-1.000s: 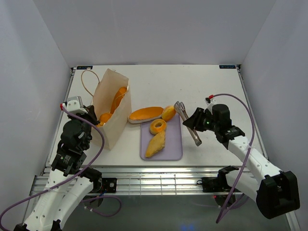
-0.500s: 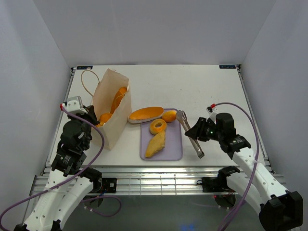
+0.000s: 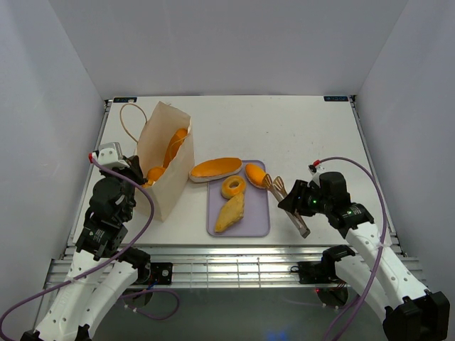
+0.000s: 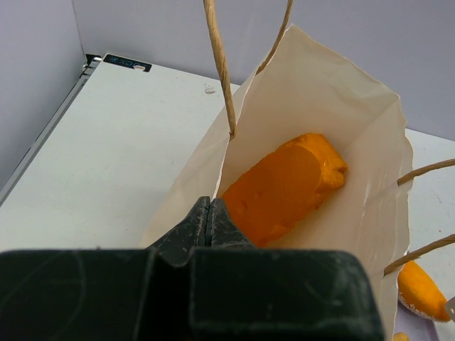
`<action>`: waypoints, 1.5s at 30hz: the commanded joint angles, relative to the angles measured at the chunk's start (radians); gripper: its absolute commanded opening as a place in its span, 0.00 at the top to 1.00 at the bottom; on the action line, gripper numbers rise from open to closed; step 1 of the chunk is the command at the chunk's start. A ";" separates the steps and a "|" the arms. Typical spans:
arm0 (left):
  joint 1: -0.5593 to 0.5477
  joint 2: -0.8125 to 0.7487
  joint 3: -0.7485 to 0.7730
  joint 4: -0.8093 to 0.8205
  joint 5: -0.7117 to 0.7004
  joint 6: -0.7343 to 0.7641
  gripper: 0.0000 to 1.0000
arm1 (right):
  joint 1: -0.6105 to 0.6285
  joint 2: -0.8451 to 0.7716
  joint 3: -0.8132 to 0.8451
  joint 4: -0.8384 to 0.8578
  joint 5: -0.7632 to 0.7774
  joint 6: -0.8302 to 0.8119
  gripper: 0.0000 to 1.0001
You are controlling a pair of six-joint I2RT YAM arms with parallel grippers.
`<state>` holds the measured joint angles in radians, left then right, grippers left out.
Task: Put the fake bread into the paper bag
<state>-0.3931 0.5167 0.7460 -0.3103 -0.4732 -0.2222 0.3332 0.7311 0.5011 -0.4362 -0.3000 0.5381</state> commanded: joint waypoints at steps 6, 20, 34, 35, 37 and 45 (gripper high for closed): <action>-0.004 0.000 -0.008 -0.007 0.015 -0.005 1.00 | -0.005 -0.006 0.051 -0.021 0.067 -0.040 0.41; -0.004 0.000 -0.008 -0.009 0.016 -0.003 1.00 | -0.005 0.019 0.019 0.083 -0.024 -0.040 0.37; -0.004 0.000 -0.008 -0.009 0.021 -0.005 1.00 | -0.005 0.102 -0.015 0.191 -0.077 -0.038 0.37; -0.004 0.000 -0.008 -0.007 0.021 -0.005 1.00 | -0.005 0.106 -0.013 0.194 -0.079 -0.038 0.37; -0.004 0.002 -0.007 -0.009 0.022 -0.005 1.00 | -0.005 0.108 -0.013 0.194 -0.077 -0.038 0.37; -0.004 -0.003 -0.008 -0.009 0.019 -0.005 1.00 | -0.003 0.136 -0.012 0.169 -0.062 -0.058 0.38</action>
<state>-0.3931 0.5167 0.7456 -0.3115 -0.4637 -0.2222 0.3332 0.8589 0.4923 -0.2874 -0.3614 0.5076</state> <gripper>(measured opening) 0.022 0.621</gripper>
